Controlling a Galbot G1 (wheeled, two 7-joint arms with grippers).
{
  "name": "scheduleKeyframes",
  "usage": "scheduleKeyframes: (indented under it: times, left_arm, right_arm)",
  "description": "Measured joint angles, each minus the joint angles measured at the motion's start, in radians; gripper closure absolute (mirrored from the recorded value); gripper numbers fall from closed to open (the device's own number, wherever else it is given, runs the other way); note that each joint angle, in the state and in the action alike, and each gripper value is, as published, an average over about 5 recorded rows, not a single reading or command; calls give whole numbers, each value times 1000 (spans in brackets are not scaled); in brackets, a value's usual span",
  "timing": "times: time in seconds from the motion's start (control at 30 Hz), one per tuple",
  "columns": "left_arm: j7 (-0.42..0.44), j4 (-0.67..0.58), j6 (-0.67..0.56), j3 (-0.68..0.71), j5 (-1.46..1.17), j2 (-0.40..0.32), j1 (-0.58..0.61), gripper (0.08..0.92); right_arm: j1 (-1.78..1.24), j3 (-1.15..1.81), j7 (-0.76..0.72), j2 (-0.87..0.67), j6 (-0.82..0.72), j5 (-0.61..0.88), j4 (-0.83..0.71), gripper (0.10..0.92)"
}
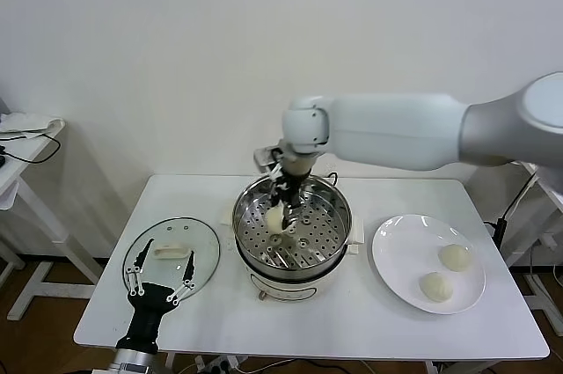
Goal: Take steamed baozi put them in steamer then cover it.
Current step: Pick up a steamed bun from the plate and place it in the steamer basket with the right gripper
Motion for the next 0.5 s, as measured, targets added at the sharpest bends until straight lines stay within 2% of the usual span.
scheduleKeyframes:
  times: [0.3,0.5]
  left_arm:
    - [-4,7,-2,-3,-3,-1,-1,177]
    - [-5,2,1,-4,-6,-3,5,177]
  right_arm:
    - [-55,5,47,55,-10,-6,-40,394]
    - [-67,12,63,62,-13,-14,-46,281]
